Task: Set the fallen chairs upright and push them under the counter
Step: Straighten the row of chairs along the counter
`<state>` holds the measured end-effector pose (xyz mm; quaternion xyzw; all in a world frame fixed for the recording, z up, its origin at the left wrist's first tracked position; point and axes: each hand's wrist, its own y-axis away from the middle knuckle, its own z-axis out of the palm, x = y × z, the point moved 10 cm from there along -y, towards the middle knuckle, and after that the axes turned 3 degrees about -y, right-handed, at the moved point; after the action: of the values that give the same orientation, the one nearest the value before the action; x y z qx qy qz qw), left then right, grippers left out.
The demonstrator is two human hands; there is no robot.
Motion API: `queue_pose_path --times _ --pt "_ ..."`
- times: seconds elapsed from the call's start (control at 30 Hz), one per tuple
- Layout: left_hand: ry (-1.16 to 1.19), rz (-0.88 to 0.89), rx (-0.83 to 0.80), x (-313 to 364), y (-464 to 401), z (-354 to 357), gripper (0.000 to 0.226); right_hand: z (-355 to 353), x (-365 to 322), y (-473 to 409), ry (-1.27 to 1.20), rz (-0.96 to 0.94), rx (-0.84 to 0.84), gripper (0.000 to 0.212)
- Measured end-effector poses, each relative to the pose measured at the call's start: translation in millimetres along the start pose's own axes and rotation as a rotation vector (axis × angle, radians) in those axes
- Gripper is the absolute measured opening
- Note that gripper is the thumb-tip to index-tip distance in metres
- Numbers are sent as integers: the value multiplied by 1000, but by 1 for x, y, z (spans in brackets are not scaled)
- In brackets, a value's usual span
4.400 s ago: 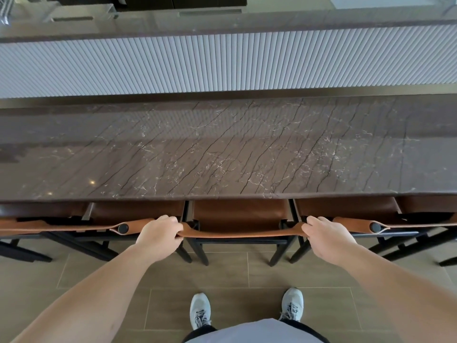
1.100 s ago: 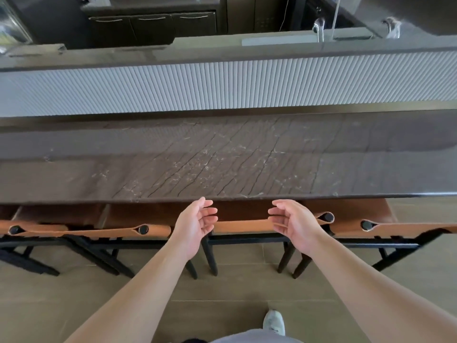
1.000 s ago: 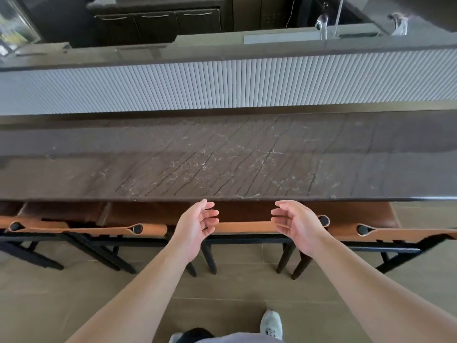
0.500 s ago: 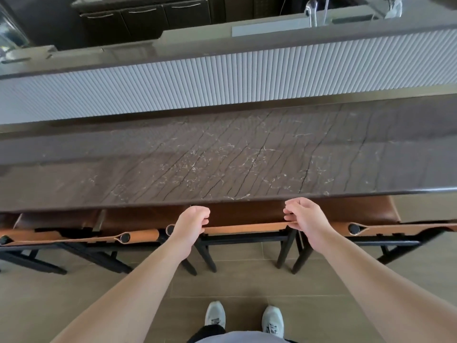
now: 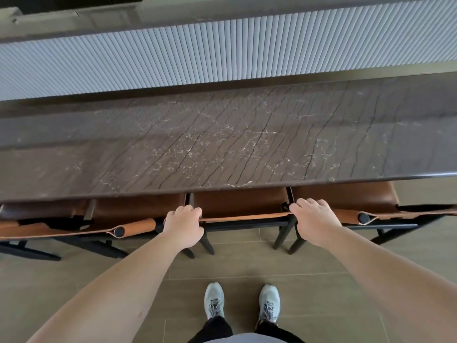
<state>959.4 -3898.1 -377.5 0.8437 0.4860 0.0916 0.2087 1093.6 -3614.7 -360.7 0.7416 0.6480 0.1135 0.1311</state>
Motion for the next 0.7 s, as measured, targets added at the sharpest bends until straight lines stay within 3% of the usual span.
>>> queue_pose_path --times 0.1,0.2,0.33,0.5,0.7 --pt "-151 43 46 -3 -1 4 31 -1 -6 -2 119 -23 26 36" --pt "-190 98 110 -2 -1 0 39 -1 -7 -4 171 -6 14 36" --pt "-232 111 114 -8 0 1 33 0 -1 -4 245 27 -22 39" --pt "-177 92 106 -25 3 6 33 6 2 -1 326 38 -83 51" --pt "-145 122 76 -29 -2 5 17 5 3 -3 344 24 -82 46"
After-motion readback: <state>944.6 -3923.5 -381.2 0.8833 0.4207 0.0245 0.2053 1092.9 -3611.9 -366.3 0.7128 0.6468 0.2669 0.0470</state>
